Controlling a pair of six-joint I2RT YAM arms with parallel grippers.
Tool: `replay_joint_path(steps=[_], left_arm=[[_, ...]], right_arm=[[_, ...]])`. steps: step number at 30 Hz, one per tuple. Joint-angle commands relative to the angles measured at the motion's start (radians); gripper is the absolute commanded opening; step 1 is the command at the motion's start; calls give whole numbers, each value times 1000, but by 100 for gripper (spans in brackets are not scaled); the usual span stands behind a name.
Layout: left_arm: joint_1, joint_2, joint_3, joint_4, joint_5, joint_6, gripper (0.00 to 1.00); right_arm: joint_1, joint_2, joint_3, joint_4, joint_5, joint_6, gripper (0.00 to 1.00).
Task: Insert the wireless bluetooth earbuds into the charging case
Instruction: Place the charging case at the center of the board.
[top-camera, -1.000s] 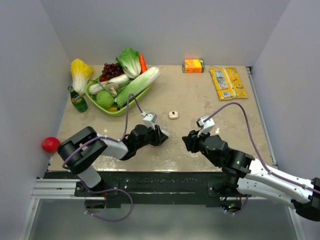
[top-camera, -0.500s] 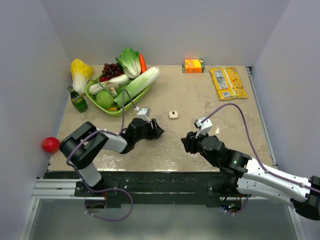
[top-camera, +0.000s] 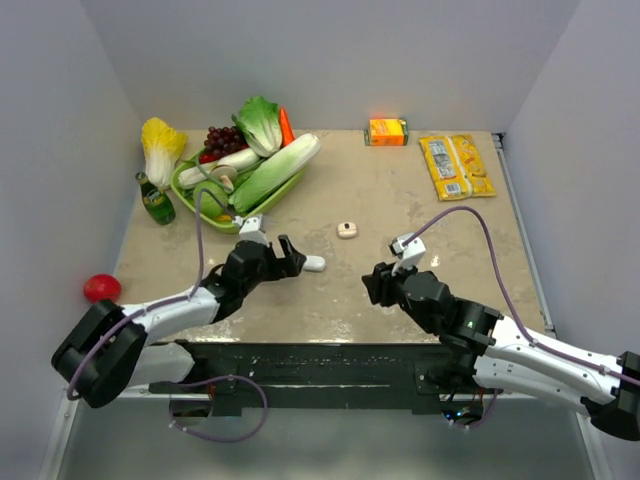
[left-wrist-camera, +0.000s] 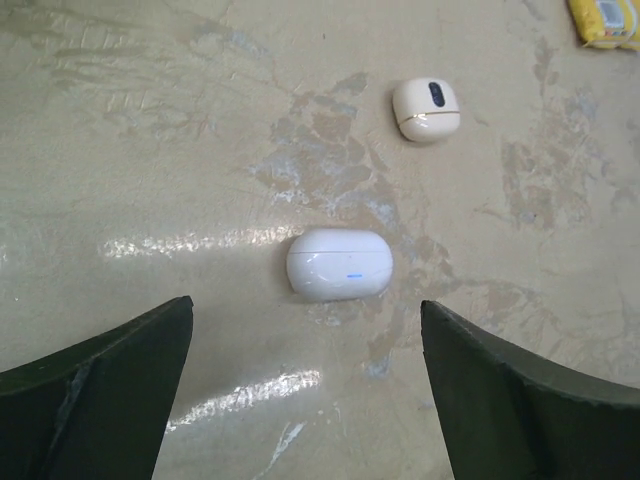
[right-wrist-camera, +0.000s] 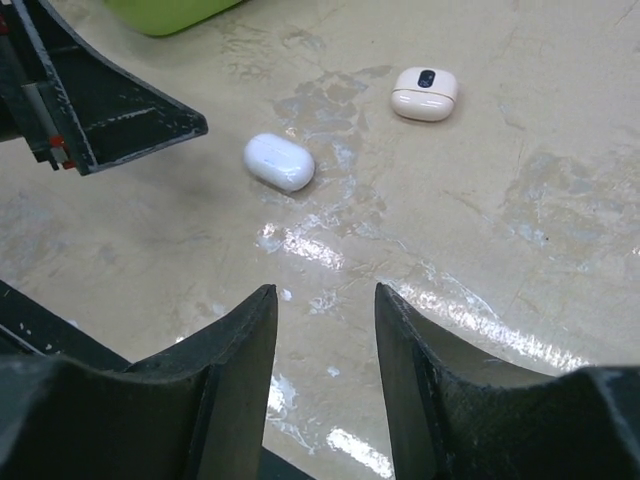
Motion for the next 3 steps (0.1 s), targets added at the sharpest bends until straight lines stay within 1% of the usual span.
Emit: replay_joint_path(steps=[1,3], left_arm=[[-11,-56,-8,-34,-50,-24,100],[-19,-85,10,-81,-79,-30,100]], right_arm=[[2,5,10,46,34,17,48],[2,-3,9,46,37,21,49]])
